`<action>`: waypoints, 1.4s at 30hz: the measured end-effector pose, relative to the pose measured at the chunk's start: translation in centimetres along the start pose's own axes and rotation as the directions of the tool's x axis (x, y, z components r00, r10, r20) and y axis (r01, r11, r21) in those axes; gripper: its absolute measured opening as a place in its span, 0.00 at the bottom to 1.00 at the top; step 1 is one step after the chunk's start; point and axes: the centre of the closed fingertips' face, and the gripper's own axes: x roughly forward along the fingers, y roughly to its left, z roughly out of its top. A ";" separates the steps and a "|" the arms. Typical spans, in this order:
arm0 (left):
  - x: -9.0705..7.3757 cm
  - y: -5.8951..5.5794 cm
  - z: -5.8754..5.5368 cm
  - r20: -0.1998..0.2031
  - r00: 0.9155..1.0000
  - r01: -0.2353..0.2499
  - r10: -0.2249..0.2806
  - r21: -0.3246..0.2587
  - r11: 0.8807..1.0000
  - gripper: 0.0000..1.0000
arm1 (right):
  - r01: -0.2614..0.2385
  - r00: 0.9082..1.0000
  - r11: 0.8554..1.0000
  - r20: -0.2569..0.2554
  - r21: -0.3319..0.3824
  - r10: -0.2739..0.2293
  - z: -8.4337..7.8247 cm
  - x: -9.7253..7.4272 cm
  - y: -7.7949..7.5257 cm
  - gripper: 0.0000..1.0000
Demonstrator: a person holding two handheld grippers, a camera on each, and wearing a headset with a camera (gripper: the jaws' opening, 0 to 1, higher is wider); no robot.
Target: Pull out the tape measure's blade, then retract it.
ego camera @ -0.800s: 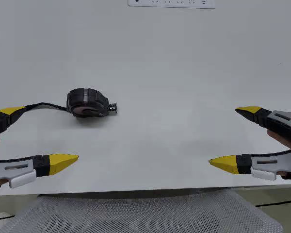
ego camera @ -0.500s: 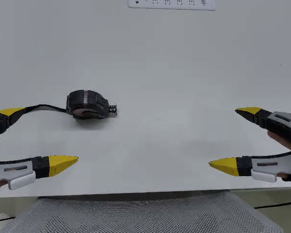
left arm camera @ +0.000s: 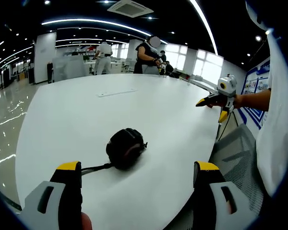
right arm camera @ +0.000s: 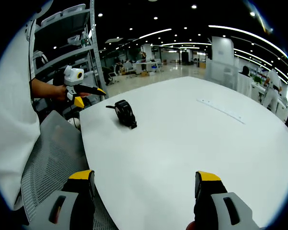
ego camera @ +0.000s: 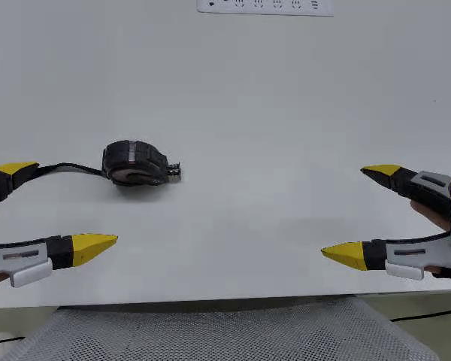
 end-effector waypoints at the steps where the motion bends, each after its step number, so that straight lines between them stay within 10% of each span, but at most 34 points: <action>1: 0.1 0.0 0.0 -0.003 1.000 0.006 -0.006 0.004 1.000 0.94 | -0.001 1.000 1.000 -0.001 0.000 0.001 0.0 0.1 0.0 0.86; 21: 2.5 1.3 0.9 -0.054 0.995 0.093 -0.088 0.091 0.992 0.93 | -0.088 0.996 0.992 -0.037 -0.085 0.085 1.3 3.1 -1.1 0.86; 42: 6.0 2.0 -0.5 -0.217 0.959 0.231 -0.183 0.220 0.948 0.89 | -0.197 0.979 0.969 -0.082 -0.149 0.186 2.8 8.0 -1.6 0.85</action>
